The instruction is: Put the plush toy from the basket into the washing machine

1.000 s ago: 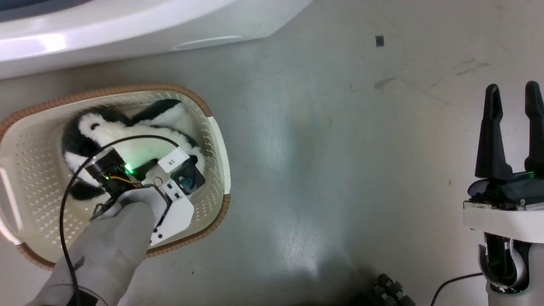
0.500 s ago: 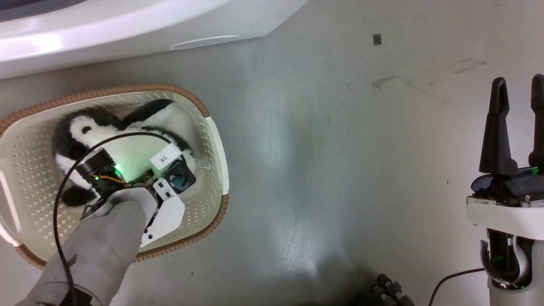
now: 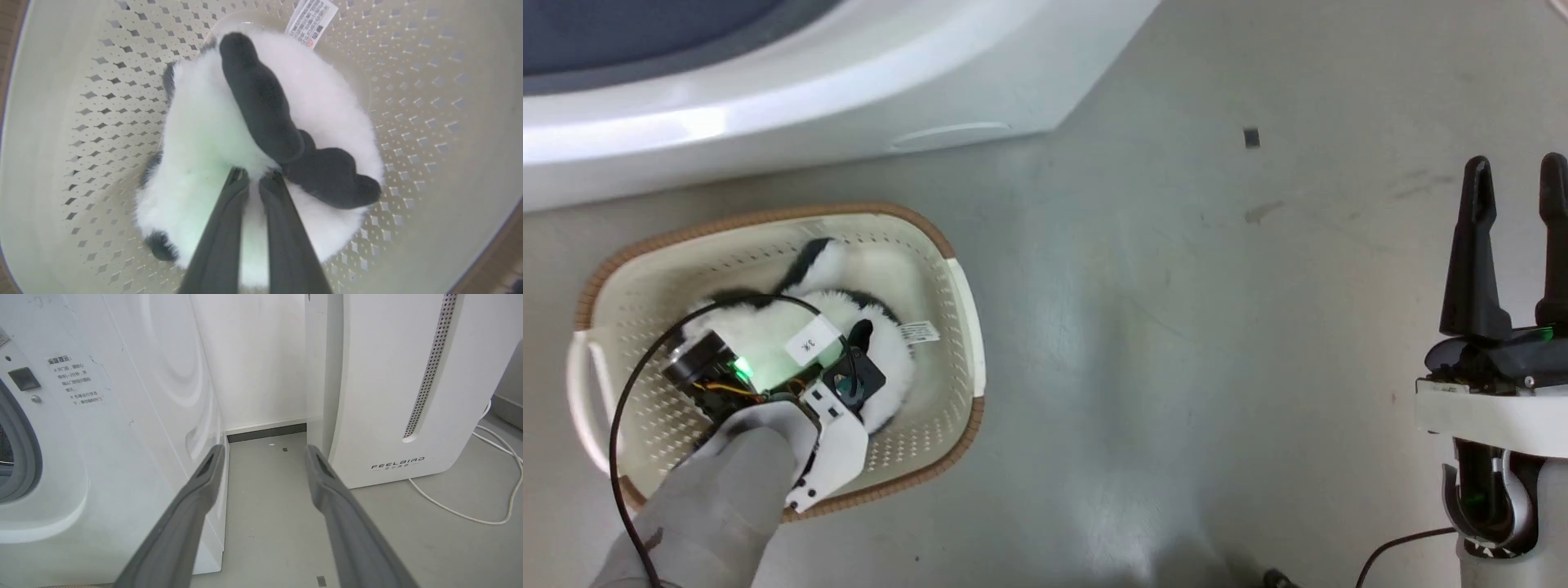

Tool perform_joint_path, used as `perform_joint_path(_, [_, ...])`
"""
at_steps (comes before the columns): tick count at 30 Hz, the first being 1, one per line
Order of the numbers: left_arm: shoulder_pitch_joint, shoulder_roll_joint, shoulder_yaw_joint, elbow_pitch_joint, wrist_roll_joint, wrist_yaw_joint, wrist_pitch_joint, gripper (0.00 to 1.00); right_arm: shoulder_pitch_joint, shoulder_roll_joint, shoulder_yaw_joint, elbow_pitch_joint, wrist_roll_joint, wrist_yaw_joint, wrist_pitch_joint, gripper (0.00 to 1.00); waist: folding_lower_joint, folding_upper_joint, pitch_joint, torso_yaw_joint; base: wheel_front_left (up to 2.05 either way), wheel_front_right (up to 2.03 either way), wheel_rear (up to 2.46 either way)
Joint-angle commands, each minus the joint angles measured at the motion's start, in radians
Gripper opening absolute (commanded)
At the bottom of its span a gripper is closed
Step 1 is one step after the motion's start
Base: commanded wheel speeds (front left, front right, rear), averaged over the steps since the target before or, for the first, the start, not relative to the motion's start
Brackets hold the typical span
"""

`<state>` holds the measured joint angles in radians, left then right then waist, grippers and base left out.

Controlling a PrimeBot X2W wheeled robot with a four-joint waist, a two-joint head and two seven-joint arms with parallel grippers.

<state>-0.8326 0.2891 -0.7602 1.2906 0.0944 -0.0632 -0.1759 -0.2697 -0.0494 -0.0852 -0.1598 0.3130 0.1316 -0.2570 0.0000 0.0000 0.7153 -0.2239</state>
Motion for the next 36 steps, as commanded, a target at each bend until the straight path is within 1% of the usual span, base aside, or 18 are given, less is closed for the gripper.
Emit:
perform_joint_path(1, [0.012,-0.006,0.004,0.000,-0.009,0.006,-0.016,0.00,0.009,-0.001,-0.001,0.005,-0.009,-0.001,-0.005,1.00,0.0000,0.0000,-0.035,0.018,0.00,0.00,0.00])
perform_joint_path(7, [0.035,-0.041,0.013,0.000,-0.041,0.022,-0.058,0.00,0.034,-0.001,-0.003,0.015,-0.020,-0.001,-0.005,1.00,0.0000,0.0000,-0.108,0.047,0.00,0.00,0.00])
perform_joint_path(14, [0.060,-0.082,0.032,-0.002,-0.085,0.040,-0.080,0.00,0.067,-0.001,-0.010,0.023,-0.034,-0.001,-0.005,1.00,0.0000,0.0000,-0.180,0.080,0.00,0.00,0.00])
perform_joint_path(18, [0.079,-0.099,0.037,-0.028,-0.104,0.046,-0.085,0.00,0.085,-0.001,-0.015,0.026,-0.042,-0.001,-0.005,1.00,0.0000,0.0000,-0.218,0.100,0.00,0.00,0.00])
perform_joint_path(28, [0.172,-0.112,0.064,-0.209,-0.159,0.069,-0.086,0.00,0.144,-0.001,-0.027,0.038,-0.064,-0.001,-0.005,1.00,0.0000,0.0000,-0.338,0.160,0.00,0.00,0.00])
perform_joint_path(36, [0.266,-0.109,0.098,-0.353,-0.201,0.095,-0.086,0.00,0.204,-0.001,-0.031,0.048,-0.077,-0.001,-0.005,1.00,0.0000,0.0000,-0.444,0.206,0.00,0.00,0.00])
